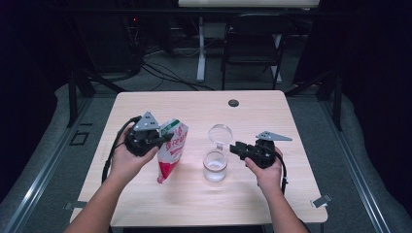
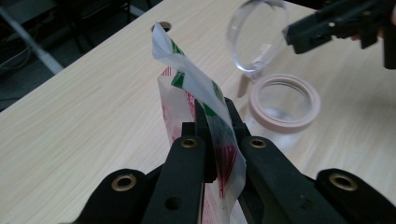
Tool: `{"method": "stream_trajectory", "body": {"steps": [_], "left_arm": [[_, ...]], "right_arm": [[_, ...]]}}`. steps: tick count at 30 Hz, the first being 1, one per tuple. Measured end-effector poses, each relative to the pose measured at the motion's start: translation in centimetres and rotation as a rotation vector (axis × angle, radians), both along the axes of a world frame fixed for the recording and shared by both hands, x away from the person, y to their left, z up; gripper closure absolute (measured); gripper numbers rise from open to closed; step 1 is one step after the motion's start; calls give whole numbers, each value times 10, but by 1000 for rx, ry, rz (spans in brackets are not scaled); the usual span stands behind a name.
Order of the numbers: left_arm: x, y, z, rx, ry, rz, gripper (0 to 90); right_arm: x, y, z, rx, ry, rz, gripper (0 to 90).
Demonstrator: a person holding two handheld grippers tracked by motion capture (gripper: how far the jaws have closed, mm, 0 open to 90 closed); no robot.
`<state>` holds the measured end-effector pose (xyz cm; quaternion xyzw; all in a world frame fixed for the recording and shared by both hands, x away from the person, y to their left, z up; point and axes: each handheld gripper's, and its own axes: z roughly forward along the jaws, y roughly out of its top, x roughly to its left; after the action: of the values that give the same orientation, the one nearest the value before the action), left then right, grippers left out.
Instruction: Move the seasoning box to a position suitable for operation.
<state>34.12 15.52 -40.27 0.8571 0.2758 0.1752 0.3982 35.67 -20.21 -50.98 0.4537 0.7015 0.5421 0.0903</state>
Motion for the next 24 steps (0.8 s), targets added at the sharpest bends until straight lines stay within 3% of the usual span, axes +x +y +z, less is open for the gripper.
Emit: {"method": "stream_trajectory", "body": {"steps": [2, 3, 5, 10, 13, 18, 24], "left_arm": [[-5, -4, -9, -8, 10, -25, 900], [-8, -5, -13, 8, 13, -30, 900], [-14, -5, -20, -9, 20, -50, 898], [-32, 3, -29, -40, 4, -42, 894], [-39, 9, -38, -76, 17, -38, 891], [-44, 17, -51, -114, 48, -29, 886], [-46, 16, -61, -117, 64, -22, 884]], "right_arm": [[-1, 0, 2, -8, -11, 4, 655], [-2, 0, 3, -11, -16, 0, 672], [-4, 0, 5, -14, -33, 16, 720], [-11, 2, 18, -11, -90, 26, 762], [-20, 7, 32, -50, -143, 45, 768], [-31, 30, 53, -72, -192, 162, 775], [-25, 62, 71, -77, -187, 308, 756]]}}
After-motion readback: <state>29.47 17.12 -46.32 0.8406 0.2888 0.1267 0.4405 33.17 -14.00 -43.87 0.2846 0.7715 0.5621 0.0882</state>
